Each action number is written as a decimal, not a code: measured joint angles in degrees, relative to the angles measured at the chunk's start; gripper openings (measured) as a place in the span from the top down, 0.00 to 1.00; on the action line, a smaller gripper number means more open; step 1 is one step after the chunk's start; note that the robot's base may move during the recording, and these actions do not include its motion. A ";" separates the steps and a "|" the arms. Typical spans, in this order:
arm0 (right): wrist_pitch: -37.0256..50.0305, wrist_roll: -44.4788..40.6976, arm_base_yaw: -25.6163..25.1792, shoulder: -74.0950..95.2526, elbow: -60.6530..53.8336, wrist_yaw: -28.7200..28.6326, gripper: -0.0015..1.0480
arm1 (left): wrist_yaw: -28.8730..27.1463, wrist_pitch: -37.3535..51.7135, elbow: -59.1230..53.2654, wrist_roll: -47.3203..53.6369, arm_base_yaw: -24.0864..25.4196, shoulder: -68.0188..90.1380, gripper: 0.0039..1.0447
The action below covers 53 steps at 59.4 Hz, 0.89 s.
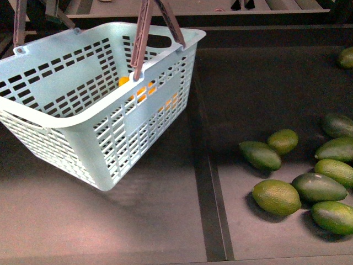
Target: Pick lemon and mango into basket
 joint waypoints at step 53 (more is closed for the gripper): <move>0.00 0.00 -0.02 0.00 0.00 0.00 0.08 | -6.80 10.86 -20.55 -13.27 -2.99 -10.45 0.47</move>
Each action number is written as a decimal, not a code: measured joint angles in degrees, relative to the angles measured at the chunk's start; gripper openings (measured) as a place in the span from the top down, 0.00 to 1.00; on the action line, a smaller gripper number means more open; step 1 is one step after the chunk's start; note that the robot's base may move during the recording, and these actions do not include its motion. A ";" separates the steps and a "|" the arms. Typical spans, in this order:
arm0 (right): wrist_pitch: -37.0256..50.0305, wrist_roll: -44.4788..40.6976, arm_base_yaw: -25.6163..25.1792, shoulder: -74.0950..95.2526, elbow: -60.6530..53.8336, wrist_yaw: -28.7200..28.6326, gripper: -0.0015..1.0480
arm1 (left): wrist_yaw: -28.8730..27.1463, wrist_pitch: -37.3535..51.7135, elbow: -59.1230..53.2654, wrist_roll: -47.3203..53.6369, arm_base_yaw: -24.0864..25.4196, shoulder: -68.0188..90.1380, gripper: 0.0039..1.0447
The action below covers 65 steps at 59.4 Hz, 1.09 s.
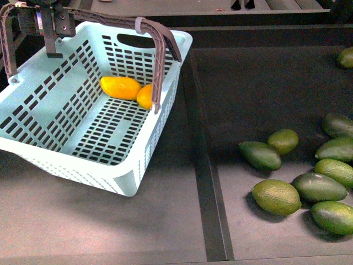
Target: Pick lemon and mango into basket
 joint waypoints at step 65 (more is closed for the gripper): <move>0.00 0.00 0.00 0.00 0.00 0.09 0.08 | 30.29 57.59 -53.46 99.58 11.08 -37.77 0.86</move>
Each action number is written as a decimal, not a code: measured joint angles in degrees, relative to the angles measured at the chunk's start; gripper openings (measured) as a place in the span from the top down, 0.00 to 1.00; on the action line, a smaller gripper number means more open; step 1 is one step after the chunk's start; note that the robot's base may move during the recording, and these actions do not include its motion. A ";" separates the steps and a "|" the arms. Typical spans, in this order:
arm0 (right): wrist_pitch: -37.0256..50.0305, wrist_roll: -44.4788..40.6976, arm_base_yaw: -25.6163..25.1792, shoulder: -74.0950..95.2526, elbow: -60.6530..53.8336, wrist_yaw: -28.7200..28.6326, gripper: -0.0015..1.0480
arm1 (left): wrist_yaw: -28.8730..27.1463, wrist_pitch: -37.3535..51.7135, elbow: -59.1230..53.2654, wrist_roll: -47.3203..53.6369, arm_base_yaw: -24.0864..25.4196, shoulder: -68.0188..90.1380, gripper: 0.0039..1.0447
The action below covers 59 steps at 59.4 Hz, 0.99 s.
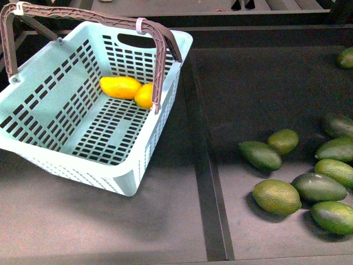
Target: Pick lemon and mango into basket
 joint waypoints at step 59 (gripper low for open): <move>0.00 0.00 0.00 0.00 0.00 -0.02 0.08 | 7.23 -22.93 -21.18 4.24 7.48 -44.78 0.97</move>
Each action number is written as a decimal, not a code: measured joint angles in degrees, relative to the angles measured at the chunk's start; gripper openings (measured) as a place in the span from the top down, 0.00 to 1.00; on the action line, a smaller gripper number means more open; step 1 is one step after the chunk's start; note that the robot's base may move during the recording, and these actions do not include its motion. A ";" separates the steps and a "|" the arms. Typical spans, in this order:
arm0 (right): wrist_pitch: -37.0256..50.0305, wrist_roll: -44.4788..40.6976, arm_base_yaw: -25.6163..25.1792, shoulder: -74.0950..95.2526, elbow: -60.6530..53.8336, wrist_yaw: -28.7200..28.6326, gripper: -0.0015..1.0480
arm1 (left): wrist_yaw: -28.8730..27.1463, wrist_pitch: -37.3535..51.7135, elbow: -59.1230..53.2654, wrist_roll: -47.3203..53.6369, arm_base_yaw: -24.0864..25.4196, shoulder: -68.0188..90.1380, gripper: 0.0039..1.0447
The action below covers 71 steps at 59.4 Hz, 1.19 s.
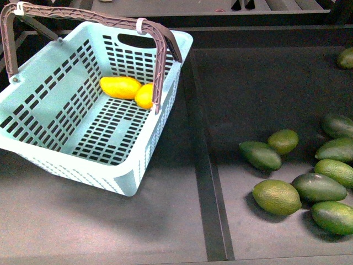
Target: Pick lemon and mango into basket
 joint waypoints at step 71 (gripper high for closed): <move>0.00 0.00 0.02 0.00 0.00 0.00 0.08 | 0.00 -30.40 0.00 0.02 0.00 -30.67 0.97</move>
